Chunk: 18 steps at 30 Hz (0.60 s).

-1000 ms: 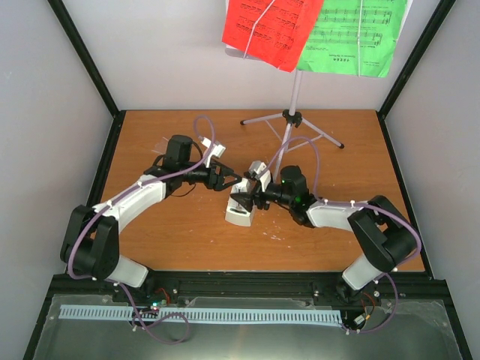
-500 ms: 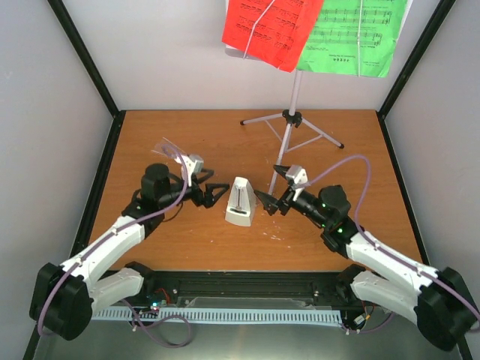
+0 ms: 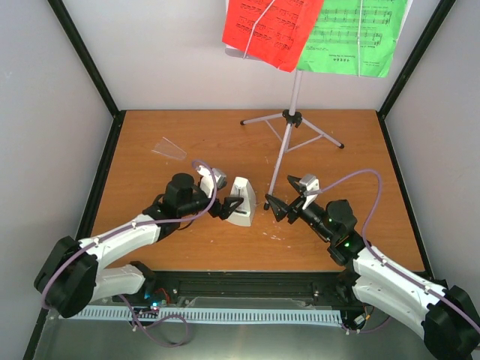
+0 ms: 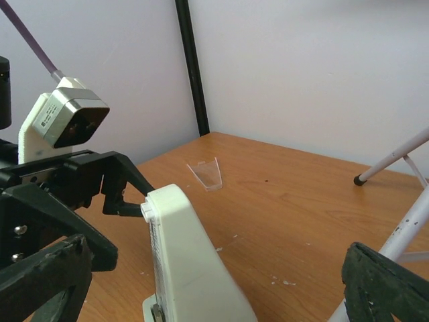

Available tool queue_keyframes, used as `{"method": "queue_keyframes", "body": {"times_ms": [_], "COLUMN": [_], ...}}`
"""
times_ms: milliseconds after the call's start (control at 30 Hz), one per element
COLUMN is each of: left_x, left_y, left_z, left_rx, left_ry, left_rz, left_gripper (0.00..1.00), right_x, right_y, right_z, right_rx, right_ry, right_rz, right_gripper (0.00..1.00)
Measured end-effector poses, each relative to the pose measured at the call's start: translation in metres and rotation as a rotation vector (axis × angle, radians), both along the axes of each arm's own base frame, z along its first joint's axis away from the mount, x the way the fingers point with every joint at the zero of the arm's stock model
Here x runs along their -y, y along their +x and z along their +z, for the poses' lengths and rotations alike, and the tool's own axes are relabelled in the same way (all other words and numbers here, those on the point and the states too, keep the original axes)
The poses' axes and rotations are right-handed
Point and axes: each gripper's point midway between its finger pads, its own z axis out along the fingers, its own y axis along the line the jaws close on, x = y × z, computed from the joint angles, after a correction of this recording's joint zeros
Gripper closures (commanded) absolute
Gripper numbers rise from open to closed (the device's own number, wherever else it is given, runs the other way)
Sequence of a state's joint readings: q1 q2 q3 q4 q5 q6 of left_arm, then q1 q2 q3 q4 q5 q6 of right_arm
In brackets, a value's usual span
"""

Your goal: Pack up the instrument practice props

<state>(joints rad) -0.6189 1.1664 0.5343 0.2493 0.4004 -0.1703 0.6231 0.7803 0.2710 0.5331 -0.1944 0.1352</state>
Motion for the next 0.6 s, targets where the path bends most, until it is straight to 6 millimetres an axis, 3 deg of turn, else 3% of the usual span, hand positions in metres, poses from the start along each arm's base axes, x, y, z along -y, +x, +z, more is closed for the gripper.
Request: {"method": "queue_keyframes", "body": {"times_ms": [233,600], "left_x": [0.002,0.003], "left_y": [0.012,0.014], "left_z": [0.0,-0.001], "left_rx": [0.047,0.063], "left_ry": [0.02,0.032], "left_rz": [0.036,0.041], "left_gripper": [0.16,0.36], "right_x": [0.001,0.006], "right_y": [0.0,-0.001], "right_z": [0.0,0.001], "right_rx": [-0.018,-0.024], "right_ry": [0.02,0.034], "right_rz": [-0.004,-0.026], "right_gripper": [0.0,0.0]}}
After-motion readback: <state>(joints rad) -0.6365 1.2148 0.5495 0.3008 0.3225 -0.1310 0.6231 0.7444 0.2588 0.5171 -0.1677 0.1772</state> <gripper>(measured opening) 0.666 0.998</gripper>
